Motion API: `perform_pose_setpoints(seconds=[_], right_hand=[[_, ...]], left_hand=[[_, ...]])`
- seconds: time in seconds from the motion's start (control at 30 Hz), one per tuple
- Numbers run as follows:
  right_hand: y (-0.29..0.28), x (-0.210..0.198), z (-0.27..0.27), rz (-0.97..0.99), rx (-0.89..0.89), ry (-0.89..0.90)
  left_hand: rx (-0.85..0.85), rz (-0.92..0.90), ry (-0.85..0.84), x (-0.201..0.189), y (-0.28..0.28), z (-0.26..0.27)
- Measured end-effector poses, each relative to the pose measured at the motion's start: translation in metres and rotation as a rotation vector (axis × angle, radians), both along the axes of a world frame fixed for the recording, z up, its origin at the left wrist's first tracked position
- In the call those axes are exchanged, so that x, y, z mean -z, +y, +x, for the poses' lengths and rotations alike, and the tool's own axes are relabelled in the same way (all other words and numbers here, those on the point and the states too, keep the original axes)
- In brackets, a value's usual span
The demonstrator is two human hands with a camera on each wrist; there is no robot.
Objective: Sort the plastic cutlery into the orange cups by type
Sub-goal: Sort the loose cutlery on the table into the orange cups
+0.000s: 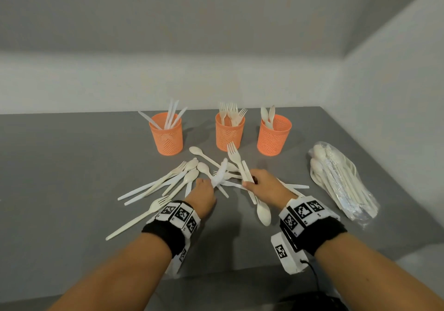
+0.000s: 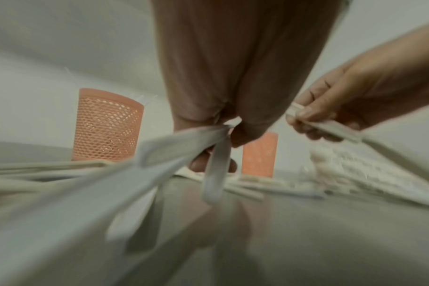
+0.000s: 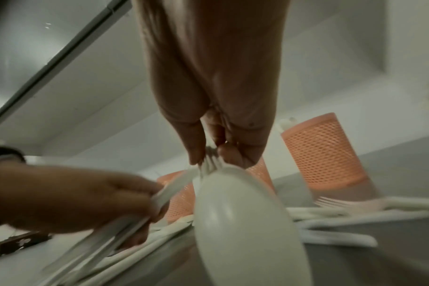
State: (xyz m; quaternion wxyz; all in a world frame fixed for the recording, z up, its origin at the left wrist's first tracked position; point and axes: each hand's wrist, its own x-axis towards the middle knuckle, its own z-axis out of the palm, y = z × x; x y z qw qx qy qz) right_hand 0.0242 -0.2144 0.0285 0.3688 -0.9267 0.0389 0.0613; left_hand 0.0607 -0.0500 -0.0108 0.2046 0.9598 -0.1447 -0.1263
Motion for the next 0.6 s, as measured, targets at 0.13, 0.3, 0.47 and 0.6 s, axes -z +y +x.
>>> perform_pose_setpoints(seconds=[0.13,0.3,0.47,0.6], right_hand=[[0.03,-0.005,0.006,-0.007,-0.023,-0.073],[0.07,-0.017,0.01,0.075,-0.063,-0.12],[0.086,-0.011,0.016,0.08,-0.04,-0.089],[0.088,-0.013,0.016,0.092,-0.025,-0.071]], left_hand=[[-0.124,-0.557,-0.003,-0.026,0.005,0.01],[-0.24,-1.137,0.306,-0.041,0.016,0.014],[-0.261,-1.153,0.381,-0.034,0.038,0.028],[-0.27,-1.214,0.476,-0.026,0.052,0.035]])
